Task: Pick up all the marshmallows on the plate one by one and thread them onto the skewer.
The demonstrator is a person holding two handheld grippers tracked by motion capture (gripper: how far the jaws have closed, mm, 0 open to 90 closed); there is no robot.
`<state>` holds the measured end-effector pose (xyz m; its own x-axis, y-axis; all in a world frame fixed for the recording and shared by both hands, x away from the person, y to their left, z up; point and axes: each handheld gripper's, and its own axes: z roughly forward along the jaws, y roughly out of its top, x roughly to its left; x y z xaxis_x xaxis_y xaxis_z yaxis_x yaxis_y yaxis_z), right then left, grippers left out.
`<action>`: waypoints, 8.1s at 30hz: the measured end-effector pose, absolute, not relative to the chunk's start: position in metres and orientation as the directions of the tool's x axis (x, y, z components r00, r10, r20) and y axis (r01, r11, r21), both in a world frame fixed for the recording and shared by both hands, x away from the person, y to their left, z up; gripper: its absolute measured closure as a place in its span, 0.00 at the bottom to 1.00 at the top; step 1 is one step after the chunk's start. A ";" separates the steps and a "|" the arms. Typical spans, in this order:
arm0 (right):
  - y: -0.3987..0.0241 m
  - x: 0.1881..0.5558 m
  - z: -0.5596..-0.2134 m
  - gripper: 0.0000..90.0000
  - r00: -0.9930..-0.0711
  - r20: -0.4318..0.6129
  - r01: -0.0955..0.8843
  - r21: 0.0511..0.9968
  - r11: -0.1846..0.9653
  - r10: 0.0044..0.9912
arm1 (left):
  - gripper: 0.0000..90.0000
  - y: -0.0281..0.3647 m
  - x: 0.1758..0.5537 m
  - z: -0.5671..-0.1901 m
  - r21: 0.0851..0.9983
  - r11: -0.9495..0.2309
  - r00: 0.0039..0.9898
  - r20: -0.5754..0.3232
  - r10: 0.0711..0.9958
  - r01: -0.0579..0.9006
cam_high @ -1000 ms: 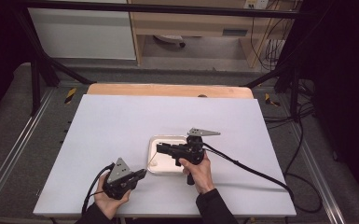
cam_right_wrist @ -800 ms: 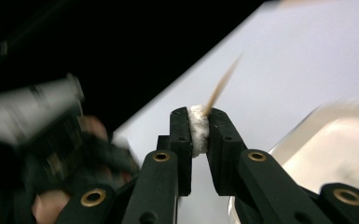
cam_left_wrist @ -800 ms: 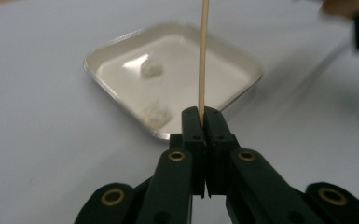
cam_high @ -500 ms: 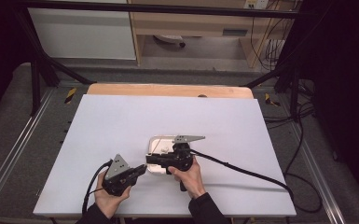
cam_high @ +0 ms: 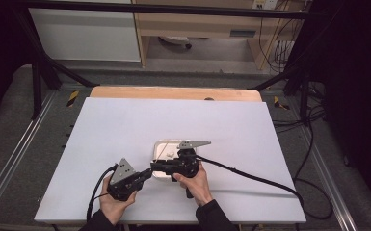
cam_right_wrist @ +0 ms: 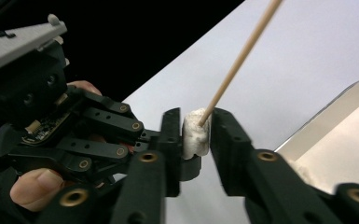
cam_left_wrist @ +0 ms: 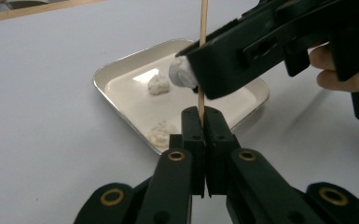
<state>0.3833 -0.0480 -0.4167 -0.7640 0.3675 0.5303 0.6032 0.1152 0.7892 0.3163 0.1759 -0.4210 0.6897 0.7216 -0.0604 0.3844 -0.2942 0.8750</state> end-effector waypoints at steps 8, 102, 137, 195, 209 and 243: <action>-0.060 0.382 -0.403 0.36 -0.783 0.427 0.526 0.843 0.113 0.452 | 0.98 0.185 0.318 -0.423 0.868 -0.280 0.677 -0.085 0.731 0.411; -0.051 0.451 -0.444 0.82 -0.769 0.086 0.476 0.737 0.479 0.633 | 0.98 0.202 0.321 -0.427 0.845 -0.297 0.670 -0.093 0.737 0.444; -0.100 0.415 -0.374 0.83 -0.789 0.251 0.459 0.848 0.265 0.561 | 0.98 0.196 0.318 -0.428 0.848 -0.312 0.691 -0.084 0.718 0.428; -0.081 0.420 -0.369 0.88 -0.778 0.481 0.567 0.815 0.120 0.403 | 0.98 0.189 0.314 -0.429 0.848 -0.357 0.726 -0.046 0.686 0.391; -0.078 0.416 -0.373 0.88 -0.784 0.495 0.568 0.815 0.113 0.373 | 0.99 0.189 0.312 -0.428 0.857 -0.344 0.725 -0.048 0.688 0.384; -0.044 0.400 -0.407 0.83 -0.819 0.480 0.556 0.800 0.225 0.316 | 0.99 0.185 0.315 -0.424 0.865 -0.324 0.704 -0.045 0.709 0.382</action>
<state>0.3996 -0.0436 -0.4070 -0.8186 0.3156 0.4800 0.5559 0.2248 0.8003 0.3145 0.1852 -0.4235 0.7041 0.7087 -0.0454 0.3821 -0.3242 0.8653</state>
